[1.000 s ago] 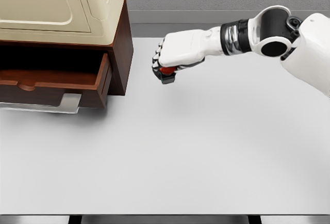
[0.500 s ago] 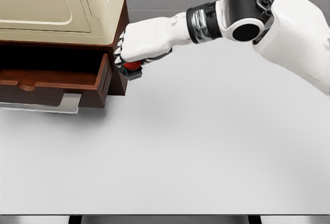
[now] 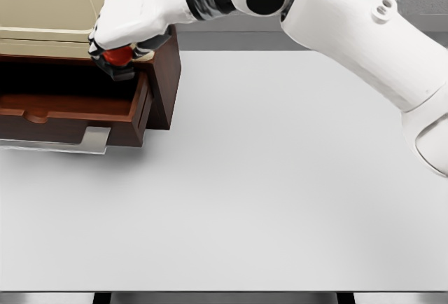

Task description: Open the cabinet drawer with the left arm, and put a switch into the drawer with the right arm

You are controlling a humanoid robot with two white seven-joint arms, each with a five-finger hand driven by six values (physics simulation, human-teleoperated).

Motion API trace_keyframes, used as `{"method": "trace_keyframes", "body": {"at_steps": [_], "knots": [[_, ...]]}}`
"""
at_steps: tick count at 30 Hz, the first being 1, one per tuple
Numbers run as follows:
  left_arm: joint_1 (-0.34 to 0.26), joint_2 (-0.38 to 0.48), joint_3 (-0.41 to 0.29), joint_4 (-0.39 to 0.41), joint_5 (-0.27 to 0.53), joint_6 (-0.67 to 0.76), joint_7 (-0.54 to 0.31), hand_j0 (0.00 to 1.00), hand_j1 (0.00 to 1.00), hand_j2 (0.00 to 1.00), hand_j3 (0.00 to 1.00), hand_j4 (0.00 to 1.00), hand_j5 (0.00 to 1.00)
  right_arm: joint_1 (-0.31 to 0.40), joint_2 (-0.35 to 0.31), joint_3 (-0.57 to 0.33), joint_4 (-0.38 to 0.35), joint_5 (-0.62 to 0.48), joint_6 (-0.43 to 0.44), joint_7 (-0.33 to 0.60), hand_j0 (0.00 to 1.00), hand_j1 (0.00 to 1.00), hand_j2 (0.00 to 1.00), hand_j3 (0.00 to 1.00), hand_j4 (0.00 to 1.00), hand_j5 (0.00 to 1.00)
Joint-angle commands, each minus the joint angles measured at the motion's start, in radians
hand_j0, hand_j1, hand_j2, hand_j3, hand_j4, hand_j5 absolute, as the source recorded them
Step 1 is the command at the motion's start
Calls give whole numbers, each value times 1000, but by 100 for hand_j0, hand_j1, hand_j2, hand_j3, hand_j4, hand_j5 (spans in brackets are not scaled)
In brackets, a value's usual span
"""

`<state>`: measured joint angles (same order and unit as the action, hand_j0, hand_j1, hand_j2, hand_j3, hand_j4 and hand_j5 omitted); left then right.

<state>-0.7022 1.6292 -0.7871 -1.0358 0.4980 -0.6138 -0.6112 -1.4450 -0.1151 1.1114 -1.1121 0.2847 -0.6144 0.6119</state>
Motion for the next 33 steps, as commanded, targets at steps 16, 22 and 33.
{"method": "trace_keyframes", "body": {"at_steps": [16, 22, 33], "knots": [[-2, -11, 0, 2, -13, 3, 0, 100, 100, 100, 100, 100, 100, -48, 115, 74, 250, 8, 4, -1, 100, 100, 100, 100, 100, 100], [-2, -11, 0, -9, -12, 3, 0, 100, 100, 100, 100, 100, 100, -35, 115, 68, 16, 8, 4, -1, 100, 100, 100, 100, 100, 100], [-10, -17, 69, -696, 4, 3, 0, 100, 100, 100, 100, 100, 100, 416, -768, -364, -600, 2, 4, -1, 100, 100, 100, 100, 100, 100]]}}
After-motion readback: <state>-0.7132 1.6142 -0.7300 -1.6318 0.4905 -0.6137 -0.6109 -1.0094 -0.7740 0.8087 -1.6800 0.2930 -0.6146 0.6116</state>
